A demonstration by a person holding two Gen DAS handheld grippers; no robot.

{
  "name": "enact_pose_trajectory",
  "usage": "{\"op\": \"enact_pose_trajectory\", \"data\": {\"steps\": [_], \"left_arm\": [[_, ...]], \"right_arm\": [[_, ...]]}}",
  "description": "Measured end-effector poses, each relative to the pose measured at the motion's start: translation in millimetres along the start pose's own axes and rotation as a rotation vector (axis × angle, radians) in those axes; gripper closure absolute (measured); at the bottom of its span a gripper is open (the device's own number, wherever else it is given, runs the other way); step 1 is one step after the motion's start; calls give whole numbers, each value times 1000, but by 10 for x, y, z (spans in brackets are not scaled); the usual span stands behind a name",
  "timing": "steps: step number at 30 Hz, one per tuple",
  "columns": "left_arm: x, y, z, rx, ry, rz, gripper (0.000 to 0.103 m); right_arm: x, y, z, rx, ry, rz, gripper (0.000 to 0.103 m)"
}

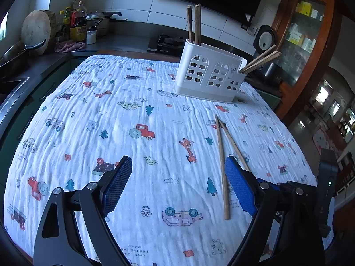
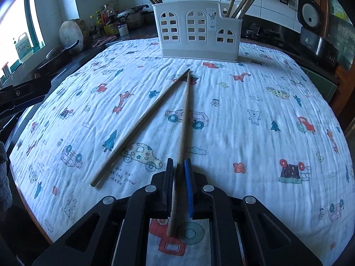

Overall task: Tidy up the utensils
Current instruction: 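Close the left gripper on a chopstick while the right gripper grasps the other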

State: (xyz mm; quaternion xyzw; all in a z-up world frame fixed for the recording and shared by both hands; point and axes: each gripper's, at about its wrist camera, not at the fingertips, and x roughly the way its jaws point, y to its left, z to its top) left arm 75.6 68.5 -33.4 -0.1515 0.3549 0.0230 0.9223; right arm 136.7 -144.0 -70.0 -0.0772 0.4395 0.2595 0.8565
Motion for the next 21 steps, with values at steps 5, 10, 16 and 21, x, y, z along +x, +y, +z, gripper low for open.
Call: {"op": "enact_pose_trajectory", "data": {"steps": [5, 10, 16, 21], "left_arm": [[7, -44, -19, 14, 4, 3, 21], [55, -112, -77, 34, 27, -3, 24], [159, -246, -168, 66, 70, -21, 28], [304, -420, -252, 101, 116, -48, 34]], "right_arm": [[8, 23, -2, -14, -2, -18, 94], [4, 2, 0, -7, -3, -11, 95], [-134, -34, 32, -10, -45, -20, 96], [-343, -107, 105, -13, -101, -24, 96]]}}
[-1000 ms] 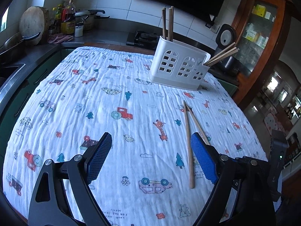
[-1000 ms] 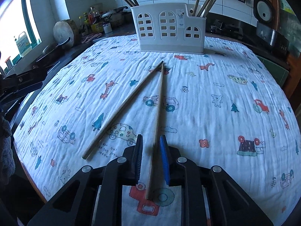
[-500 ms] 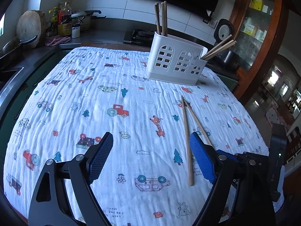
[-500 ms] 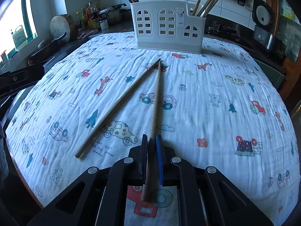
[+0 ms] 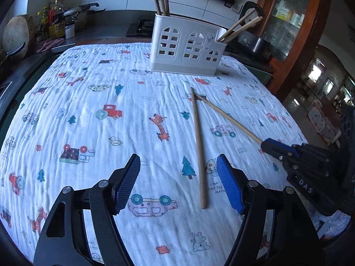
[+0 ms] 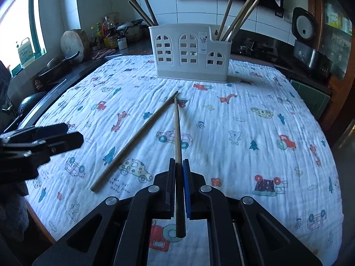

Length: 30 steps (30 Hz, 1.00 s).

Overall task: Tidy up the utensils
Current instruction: 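Close the left gripper on a chopstick while the right gripper grasps the other, then lift the left gripper's chopstick and carry it to the holder while the right gripper carries its own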

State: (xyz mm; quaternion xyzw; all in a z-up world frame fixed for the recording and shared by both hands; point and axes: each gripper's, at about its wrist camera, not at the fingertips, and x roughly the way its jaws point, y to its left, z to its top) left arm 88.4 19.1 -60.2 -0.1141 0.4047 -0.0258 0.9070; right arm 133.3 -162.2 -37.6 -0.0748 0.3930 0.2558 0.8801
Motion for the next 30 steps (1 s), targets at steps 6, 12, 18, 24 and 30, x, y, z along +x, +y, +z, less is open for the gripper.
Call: {"op": "enact_pose_trajectory", "data": {"steps": [6, 12, 18, 24, 30], "left_arm": [[229, -166, -66, 32, 63, -44, 53], [392, -261, -81, 50, 102, -59, 75], [504, -260, -60, 42, 125, -49, 88], [542, -303, -38, 52, 136, -20, 88], [537, -291, -20, 48, 142, 6, 97]], "right_arm": [[-240, -90, 116, -2, -70, 1, 96], [-456, -150, 234, -11, -139, 4, 96], [-571, -183, 325, -22, -180, 5, 96], [-574, -187, 356, -27, -188, 8, 96], [-559, -193, 397, -35, -182, 10, 96]]}}
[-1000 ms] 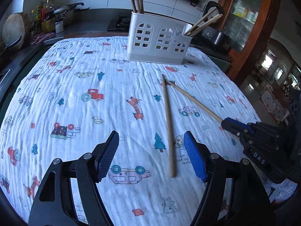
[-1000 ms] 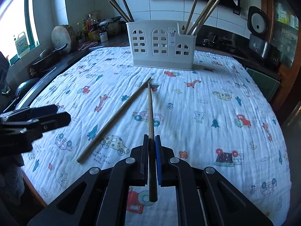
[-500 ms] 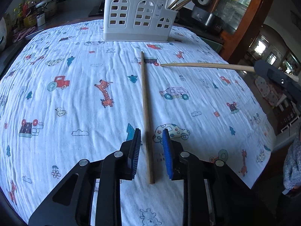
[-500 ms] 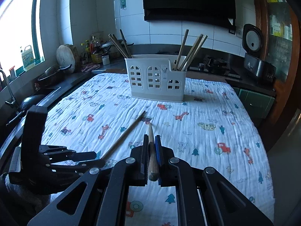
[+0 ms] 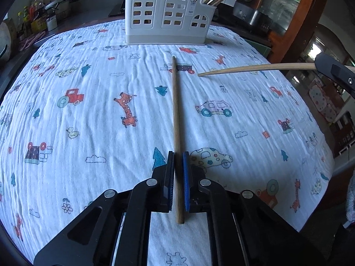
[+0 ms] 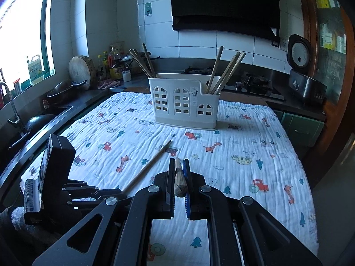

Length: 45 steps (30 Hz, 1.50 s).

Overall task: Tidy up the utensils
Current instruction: 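Lift the left gripper's chopstick and carry it to the holder while the right gripper carries its own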

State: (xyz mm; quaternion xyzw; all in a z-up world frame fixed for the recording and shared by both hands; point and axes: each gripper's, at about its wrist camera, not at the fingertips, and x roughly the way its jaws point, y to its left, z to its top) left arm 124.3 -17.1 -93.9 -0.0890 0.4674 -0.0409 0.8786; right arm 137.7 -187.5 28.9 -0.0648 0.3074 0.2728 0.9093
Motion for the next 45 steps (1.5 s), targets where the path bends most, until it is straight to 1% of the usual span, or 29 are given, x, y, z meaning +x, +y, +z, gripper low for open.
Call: {"op": "enact_pose_trajectory", "data": {"steps": [2, 5, 12, 16, 20, 22, 25, 33, 40, 45], "left_arm": [[-36, 0, 12, 3, -4, -1, 97], [-171, -18, 68, 18, -32, -8, 97], [-655, 6, 385, 46, -162, -7, 97], [-859, 0, 591, 72, -222, -5, 97], [-962, -17, 751, 92, -255, -13, 97], [-1002, -28, 821, 104, -259, -34, 97], [-1064, -49, 892, 136, -266, -28, 97], [-940, 15, 770, 150, -201, -1, 97], [-916, 23, 692, 152, -193, 4, 97], [-946, 7, 735, 162, -200, 11, 97]], "right_arm": [[8, -6, 26, -3, 3, 3, 96], [25, -8, 81, -15, 8, 5, 96], [96, -61, 263, -40, 22, 13, 96], [142, -107, 411, -47, 29, 17, 96], [185, -136, 550, -52, 38, 33, 96], [202, -140, 626, -53, 43, 48, 96], [223, -142, 690, -57, 44, 55, 96], [247, -93, 666, -65, 36, 59, 96], [235, -74, 674, -73, 36, 53, 96], [226, -79, 697, -80, 39, 56, 96]]}}
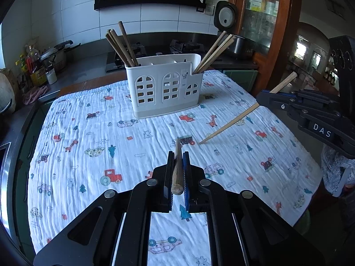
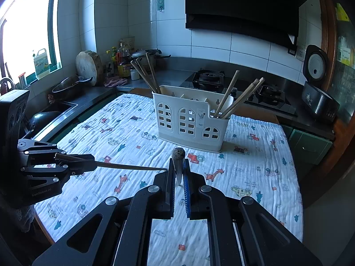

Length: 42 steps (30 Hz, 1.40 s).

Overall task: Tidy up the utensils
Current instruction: 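Lift the left gripper's chopstick and carry it to the holder while the right gripper carries its own, then lower the left gripper's chopstick into the holder and open while the right gripper releases its own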

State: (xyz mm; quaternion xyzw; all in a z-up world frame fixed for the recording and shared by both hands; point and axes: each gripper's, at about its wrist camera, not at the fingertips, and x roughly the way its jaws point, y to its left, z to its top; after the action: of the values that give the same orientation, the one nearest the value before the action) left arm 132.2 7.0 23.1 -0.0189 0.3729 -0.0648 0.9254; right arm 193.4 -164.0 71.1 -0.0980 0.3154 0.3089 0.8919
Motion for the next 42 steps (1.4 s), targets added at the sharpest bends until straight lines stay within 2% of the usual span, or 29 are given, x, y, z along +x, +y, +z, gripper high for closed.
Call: {"op": "enact_pose_trajectory", "data": {"steps": [6, 12, 21, 26, 33, 42], "left_arm": [[-83, 48, 270, 11, -31, 2, 97], [-268, 127, 680, 9, -93, -14, 97], [-500, 122, 1478, 5, -226, -23, 97], [-527, 155, 1955, -2, -309, 13, 97], [-284, 386, 2373, -90, -367, 32, 97], [202, 661, 2424, -163, -361, 81, 97]], "right_arm": [[-62, -76, 239, -7, -12, 5, 96], [-218, -290, 710, 5, -48, 0, 96], [-306, -500, 1395, 30, -132, -30, 96], [-208, -566, 1708, 27, -172, -54, 96], [142, -738, 1893, 52, -159, -76, 96], [514, -802, 1836, 49, -112, -50, 96]]}}
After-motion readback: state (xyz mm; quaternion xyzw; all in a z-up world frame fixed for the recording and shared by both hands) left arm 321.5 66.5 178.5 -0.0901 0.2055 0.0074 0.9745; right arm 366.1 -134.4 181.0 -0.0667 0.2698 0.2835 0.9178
